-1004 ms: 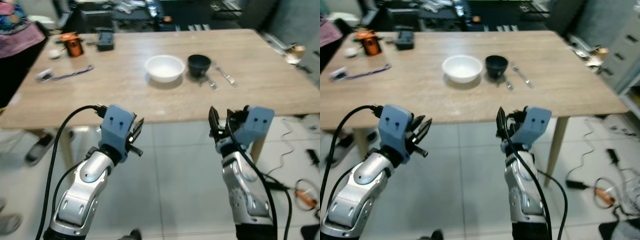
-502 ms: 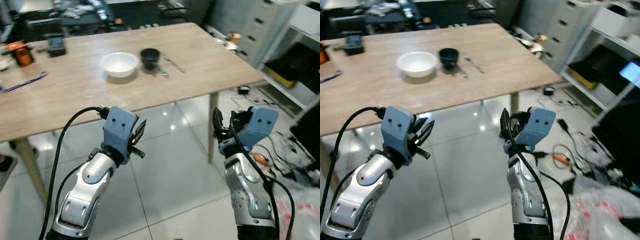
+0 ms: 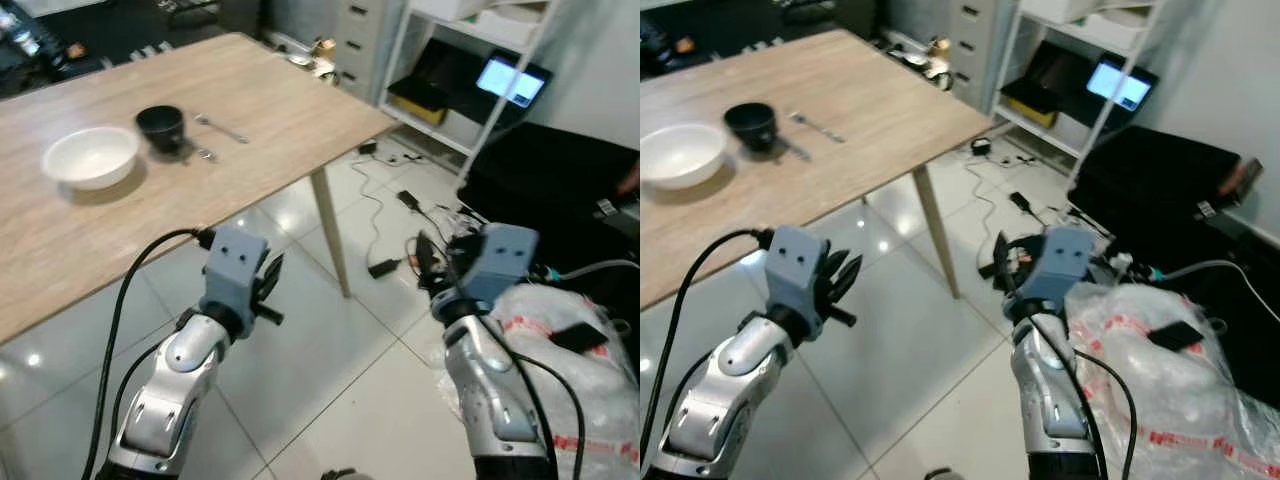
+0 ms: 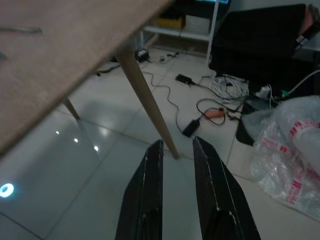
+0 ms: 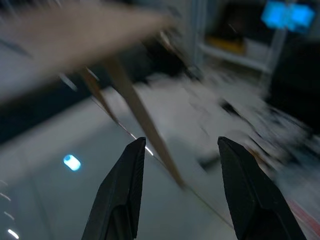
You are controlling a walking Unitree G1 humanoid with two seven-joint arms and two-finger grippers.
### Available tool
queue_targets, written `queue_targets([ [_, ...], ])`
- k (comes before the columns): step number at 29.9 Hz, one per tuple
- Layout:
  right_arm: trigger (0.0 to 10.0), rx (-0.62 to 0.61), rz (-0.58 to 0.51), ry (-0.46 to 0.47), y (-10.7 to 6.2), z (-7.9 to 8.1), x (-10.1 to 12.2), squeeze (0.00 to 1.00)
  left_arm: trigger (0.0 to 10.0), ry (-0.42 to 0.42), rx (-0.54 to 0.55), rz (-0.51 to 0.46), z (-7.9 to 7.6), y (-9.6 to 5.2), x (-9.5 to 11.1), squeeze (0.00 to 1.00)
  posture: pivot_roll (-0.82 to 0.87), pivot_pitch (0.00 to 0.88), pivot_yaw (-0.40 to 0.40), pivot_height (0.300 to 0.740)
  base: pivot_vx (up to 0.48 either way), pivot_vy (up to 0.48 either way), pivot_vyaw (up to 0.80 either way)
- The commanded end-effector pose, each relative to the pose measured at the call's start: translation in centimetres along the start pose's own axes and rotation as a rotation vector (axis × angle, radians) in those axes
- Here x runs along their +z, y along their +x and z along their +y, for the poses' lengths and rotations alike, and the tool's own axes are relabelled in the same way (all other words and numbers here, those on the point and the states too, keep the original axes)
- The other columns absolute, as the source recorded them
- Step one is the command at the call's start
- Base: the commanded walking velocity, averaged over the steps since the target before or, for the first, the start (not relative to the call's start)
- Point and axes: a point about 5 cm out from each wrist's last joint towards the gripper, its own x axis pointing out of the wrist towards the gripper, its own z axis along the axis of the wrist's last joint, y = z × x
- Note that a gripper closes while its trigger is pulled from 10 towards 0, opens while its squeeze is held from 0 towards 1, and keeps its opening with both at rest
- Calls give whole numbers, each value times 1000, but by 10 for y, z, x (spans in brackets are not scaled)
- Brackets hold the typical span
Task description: Setting the table
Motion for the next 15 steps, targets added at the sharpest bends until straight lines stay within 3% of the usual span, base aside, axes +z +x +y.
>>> queue_targets([
  [1, 10000, 12, 165, -42, -12, -8, -46, 0, 10000, -9, 38, 158, 15, -11, -46, 0, 1, 47, 44, 740, 0, 0, -800],
  [3, 10000, 19, 196, -51, -16, -10, -56, 0, 10000, 13, 60, 191, 19, -15, -57, 0, 3, 47, 43, 740, 0, 0, -800],
  [5, 10000, 68, 290, -56, -29, -12, -83, 0, 10000, 54, 128, 299, 33, -30, -88, 0, -3, 48, 42, 740, 0, 0, -800],
  [8, 10000, 131, 370, -29, -40, -7, -102, 0, 10000, 65, 187, 394, 44, -51, -117, 0, 5, 53, 34, 740, 0, 0, -800],
  [11, 10000, 128, 384, -19, -41, -6, -105, 0, 10000, 96, 190, 409, 45, -57, -123, 0, 5, 53, 34, 740, 0, 0, -800],
  [15, 10000, 91, 397, -35, -40, -8, -109, 0, 10000, 31, 188, 429, 44, -60, -127, 0, 6, 55, 25, 740, 0, 0, -800],
])
